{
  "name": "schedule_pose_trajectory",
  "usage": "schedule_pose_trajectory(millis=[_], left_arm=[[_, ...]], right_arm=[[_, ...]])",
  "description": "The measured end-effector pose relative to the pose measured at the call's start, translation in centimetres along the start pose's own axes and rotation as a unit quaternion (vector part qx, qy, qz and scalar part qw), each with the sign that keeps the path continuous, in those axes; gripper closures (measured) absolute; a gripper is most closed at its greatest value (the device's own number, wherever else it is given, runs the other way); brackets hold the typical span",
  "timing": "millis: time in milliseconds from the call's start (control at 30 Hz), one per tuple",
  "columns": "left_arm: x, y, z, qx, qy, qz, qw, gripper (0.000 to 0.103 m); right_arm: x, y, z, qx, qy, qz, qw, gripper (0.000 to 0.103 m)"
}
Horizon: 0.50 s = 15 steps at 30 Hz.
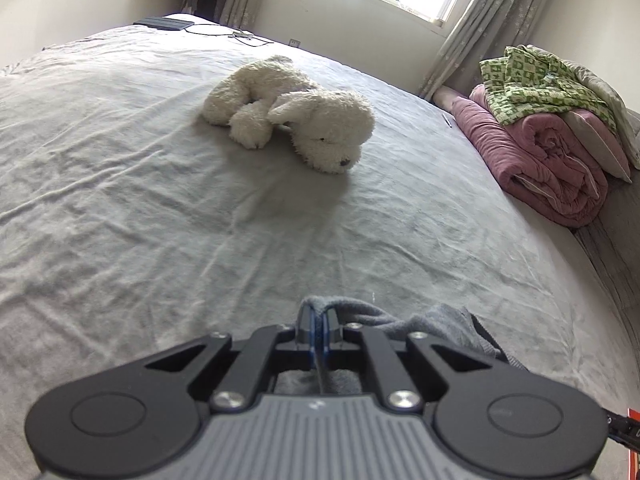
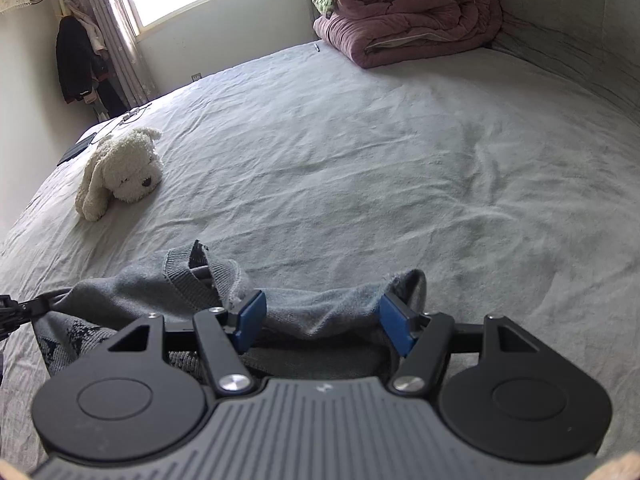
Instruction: Fold clothes
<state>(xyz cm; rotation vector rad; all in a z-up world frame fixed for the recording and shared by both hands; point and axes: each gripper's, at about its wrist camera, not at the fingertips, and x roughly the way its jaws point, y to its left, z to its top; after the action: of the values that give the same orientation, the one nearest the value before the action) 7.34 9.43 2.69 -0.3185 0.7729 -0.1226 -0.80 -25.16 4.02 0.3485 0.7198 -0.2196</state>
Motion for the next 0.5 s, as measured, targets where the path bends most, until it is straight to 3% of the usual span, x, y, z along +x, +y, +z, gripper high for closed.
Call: schedule_pose_trajectory(millis=[133, 267, 500], left_arm=[[-1.1, 1.5, -1.7, -0.012, 0.033, -0.019, 0.9992, 0.100], [-0.2, 2.7, -2.5, -0.017, 0.127, -0.091, 0.9876, 0.099], [0.1, 3.9, -1.5, -0.033, 0.114, -0.123, 0.9854, 0.096]], right_arm=[[0.4, 0.6, -0.3, -0.009, 0.012, 0.002, 1.000, 0.036], [0.5, 0.7, -0.5, -0.015, 0.014, -0.005, 1.000, 0.036], [0.8, 0.2, -0.7, -0.007, 0.010, -0.008, 1.000, 0.036]])
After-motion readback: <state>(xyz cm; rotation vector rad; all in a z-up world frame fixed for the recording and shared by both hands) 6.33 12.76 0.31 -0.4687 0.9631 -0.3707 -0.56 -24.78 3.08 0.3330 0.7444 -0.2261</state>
